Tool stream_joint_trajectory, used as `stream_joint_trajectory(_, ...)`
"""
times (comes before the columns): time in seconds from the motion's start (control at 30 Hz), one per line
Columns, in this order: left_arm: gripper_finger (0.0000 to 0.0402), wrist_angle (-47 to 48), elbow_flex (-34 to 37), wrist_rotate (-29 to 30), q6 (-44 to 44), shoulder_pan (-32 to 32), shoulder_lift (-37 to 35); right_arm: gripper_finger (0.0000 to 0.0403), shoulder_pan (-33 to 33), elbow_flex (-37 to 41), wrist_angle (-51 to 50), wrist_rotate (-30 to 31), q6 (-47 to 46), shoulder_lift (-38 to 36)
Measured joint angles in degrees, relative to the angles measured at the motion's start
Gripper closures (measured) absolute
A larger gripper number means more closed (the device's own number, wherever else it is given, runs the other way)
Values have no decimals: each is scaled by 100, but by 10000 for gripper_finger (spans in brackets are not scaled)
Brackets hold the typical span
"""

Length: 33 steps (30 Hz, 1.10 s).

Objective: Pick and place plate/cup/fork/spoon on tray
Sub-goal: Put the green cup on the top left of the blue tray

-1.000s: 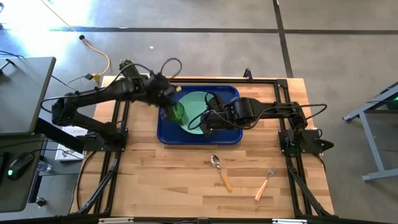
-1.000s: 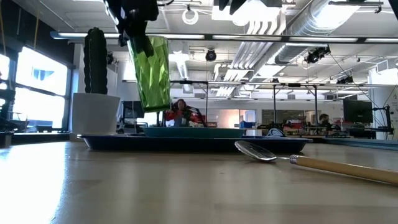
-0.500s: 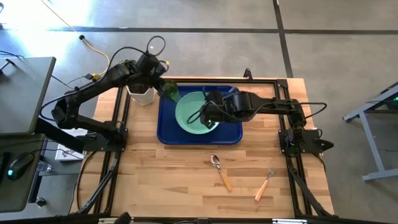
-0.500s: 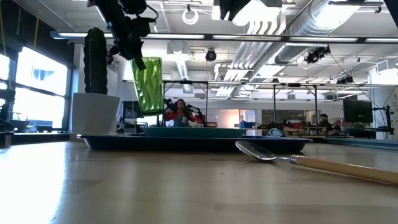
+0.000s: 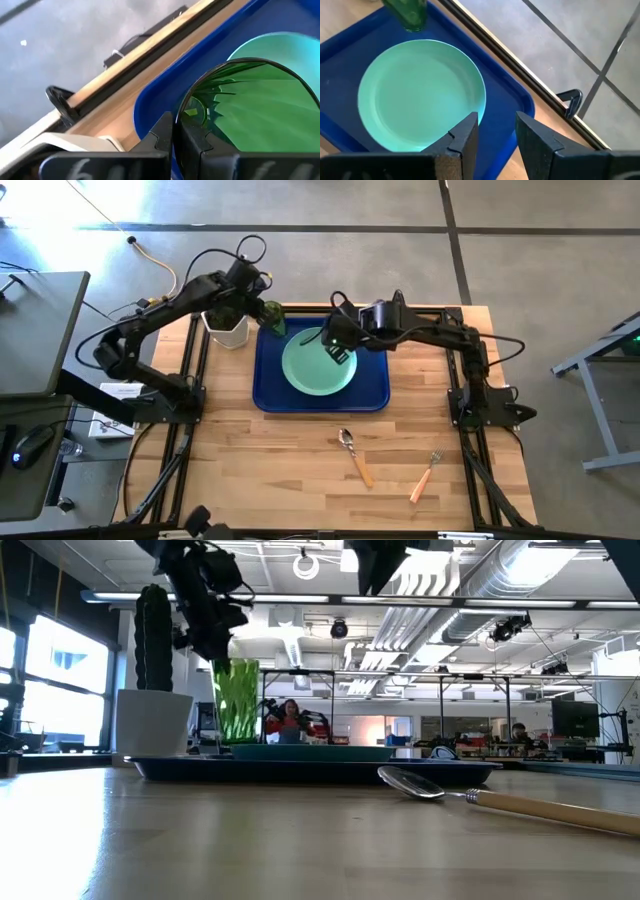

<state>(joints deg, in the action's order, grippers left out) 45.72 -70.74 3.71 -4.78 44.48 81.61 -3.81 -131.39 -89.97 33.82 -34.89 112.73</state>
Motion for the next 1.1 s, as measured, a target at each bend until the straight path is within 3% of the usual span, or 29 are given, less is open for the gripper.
stream_joint_trajectory(0.7, 396, 279, 0, -171, -367, 21, 587, 281, -143, 0, -2, -26, 302, 0)
stream_joint_trajectory(1.1, 366, 299, 0, -154, -361, 19, 587, 281, -143, 0, -2, -24, 302, 0)
